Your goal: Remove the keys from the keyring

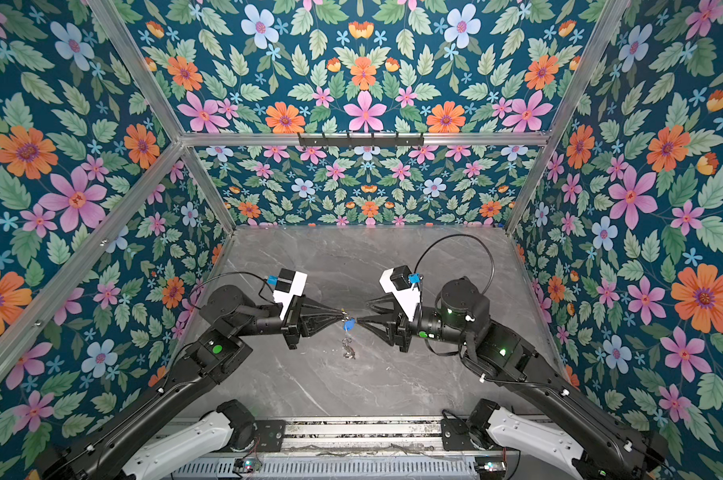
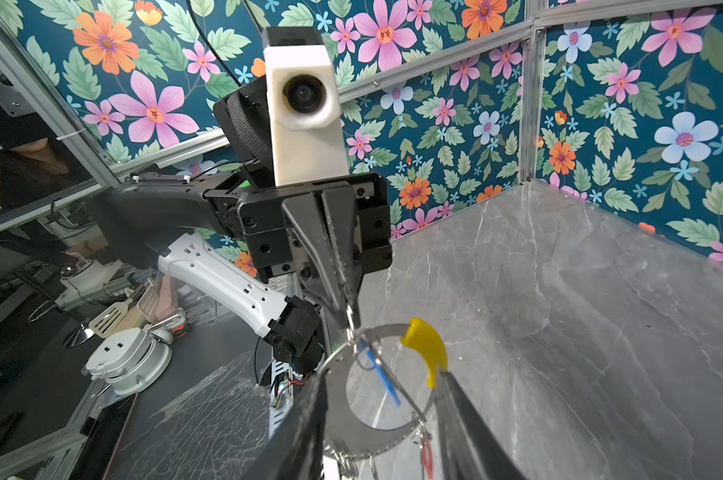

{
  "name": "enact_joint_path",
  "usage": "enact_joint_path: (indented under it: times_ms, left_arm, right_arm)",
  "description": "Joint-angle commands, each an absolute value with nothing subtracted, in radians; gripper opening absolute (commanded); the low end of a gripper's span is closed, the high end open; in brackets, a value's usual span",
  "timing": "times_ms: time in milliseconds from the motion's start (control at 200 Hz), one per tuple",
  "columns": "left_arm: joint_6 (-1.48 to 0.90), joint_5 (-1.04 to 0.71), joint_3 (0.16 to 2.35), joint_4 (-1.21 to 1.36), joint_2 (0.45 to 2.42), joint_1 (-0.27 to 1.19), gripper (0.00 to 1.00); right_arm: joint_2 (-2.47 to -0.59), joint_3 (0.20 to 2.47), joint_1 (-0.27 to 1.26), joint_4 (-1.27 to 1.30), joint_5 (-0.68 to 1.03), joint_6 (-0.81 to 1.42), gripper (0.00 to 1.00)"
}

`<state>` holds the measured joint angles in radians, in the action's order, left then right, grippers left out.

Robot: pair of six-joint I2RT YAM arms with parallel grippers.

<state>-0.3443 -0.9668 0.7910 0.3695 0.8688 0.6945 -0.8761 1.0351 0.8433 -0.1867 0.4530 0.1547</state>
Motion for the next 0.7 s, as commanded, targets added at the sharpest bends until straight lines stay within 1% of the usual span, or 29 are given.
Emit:
enact_joint_path:
  times_ms: [0, 205, 395, 525, 695]
  left_arm:
    - [-0.371, -1.008, 0.782, 0.511, 0.868, 0.695, 0.00]
    - [-0.406, -1.081, 0.784, 0.548, 0.877, 0.695, 0.00]
    - [-0.447, -1.096, 0.769, 0.607, 0.880, 0.694, 0.00]
    - [-0.453, -1.075, 0.762, 0.618, 0.876, 0.694, 0.00]
    - [-0.452, -1.029, 0.749, 0.633, 0.864, 0.695, 0.00]
  right_arm:
    - [-0.880, 1.007, 0.844, -0.075, 0.504, 0.159, 0.50]
    - [-0.890, 0.985, 0.843, -0.064, 0.559, 0.141, 0.54]
    - [-0.929, 1.005, 0.844, -0.070, 0.674, 0.139, 0.53]
    - [-0.947, 1.010, 0.843, -0.068, 0.699, 0.148, 0.44]
    - [-0.951, 1.003, 0.844, -0.053, 0.726, 0.164, 0.26]
